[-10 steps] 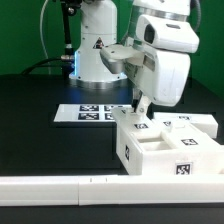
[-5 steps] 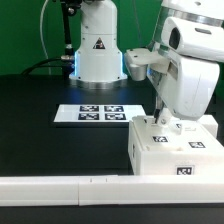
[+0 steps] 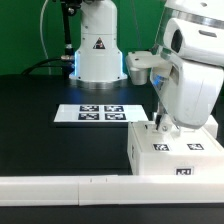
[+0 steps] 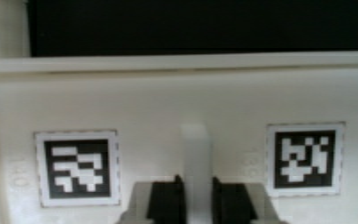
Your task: Assemble cabinet
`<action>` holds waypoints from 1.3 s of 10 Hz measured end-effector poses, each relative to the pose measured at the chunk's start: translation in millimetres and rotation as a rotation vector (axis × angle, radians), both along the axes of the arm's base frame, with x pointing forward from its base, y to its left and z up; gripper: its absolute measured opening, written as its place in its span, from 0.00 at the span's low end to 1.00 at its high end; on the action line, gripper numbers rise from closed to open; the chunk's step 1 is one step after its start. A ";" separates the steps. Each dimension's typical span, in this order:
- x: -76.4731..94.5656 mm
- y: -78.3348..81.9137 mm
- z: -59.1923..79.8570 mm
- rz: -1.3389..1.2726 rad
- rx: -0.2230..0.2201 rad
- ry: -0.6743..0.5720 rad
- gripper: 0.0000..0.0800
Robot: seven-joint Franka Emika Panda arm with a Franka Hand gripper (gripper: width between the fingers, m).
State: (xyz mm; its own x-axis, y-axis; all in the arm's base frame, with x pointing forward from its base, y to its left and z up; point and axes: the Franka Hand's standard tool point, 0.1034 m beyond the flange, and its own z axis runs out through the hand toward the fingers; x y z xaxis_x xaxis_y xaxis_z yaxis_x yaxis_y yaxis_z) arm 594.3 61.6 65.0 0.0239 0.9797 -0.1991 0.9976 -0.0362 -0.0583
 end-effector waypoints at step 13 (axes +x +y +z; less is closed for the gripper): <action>-27.7 -6.1 59.4 -0.105 0.004 -0.065 1.00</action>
Offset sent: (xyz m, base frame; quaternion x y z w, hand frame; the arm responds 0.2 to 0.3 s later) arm 0.0000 0.0000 0.0000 0.0000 0.0000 0.0000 1.0000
